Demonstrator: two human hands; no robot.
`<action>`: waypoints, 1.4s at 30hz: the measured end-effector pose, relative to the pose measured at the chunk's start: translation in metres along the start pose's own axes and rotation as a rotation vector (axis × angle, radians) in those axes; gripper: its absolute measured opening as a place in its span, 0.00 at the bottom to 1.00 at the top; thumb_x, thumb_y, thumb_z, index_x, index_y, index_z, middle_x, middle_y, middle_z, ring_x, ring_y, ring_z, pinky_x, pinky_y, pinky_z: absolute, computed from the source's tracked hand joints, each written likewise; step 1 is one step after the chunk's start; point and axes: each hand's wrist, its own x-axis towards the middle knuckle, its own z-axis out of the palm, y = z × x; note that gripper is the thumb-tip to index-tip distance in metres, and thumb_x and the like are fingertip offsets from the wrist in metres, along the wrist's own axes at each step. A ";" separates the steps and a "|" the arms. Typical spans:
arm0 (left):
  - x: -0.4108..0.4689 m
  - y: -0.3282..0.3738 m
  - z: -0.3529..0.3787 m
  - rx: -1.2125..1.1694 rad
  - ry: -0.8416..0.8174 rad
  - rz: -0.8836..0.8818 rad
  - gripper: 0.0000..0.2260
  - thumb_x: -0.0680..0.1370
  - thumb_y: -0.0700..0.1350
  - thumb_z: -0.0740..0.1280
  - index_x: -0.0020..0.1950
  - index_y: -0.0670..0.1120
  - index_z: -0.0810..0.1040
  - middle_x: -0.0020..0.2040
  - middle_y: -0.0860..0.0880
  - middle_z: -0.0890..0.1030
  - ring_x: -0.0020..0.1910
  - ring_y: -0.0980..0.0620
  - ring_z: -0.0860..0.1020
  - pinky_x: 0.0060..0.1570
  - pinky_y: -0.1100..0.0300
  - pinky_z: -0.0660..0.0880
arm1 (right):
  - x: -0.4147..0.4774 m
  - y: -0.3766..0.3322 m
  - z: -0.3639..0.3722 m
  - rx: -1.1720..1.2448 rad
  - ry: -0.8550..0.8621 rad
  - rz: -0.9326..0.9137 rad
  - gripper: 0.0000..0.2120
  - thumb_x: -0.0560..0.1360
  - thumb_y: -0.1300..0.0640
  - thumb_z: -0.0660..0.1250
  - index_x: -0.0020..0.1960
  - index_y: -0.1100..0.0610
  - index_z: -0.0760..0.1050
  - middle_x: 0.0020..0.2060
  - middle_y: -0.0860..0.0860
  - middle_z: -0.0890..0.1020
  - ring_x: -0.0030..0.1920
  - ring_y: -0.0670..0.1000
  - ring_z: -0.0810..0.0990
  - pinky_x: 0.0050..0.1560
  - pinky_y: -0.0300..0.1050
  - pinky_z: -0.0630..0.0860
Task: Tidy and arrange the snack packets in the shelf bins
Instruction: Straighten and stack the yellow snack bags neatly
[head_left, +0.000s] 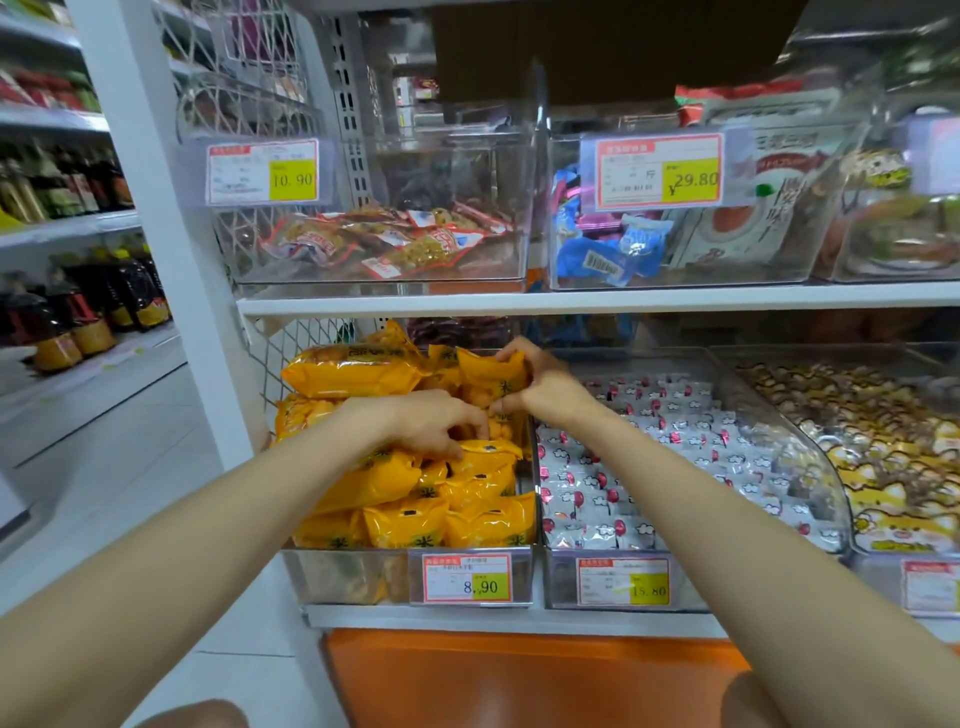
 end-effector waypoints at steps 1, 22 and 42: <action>-0.001 0.000 0.002 0.028 0.030 0.008 0.17 0.77 0.46 0.66 0.66 0.51 0.71 0.61 0.49 0.76 0.59 0.49 0.72 0.60 0.54 0.69 | 0.000 0.001 0.002 -0.041 -0.043 0.004 0.22 0.68 0.64 0.74 0.55 0.49 0.68 0.48 0.52 0.76 0.48 0.54 0.76 0.42 0.43 0.74; 0.000 -0.012 0.022 -0.051 0.133 -0.097 0.13 0.78 0.51 0.63 0.62 0.61 0.72 0.67 0.49 0.69 0.68 0.48 0.64 0.69 0.48 0.61 | 0.075 0.002 0.005 -0.448 -0.094 0.016 0.25 0.75 0.56 0.69 0.70 0.57 0.68 0.66 0.55 0.73 0.65 0.53 0.72 0.61 0.42 0.68; -0.004 -0.010 0.019 -0.085 0.141 -0.054 0.14 0.79 0.49 0.62 0.64 0.58 0.71 0.66 0.50 0.72 0.67 0.51 0.63 0.65 0.51 0.64 | 0.088 -0.006 -0.001 -0.243 -0.084 0.080 0.23 0.67 0.58 0.75 0.60 0.59 0.72 0.50 0.55 0.78 0.48 0.53 0.78 0.42 0.47 0.78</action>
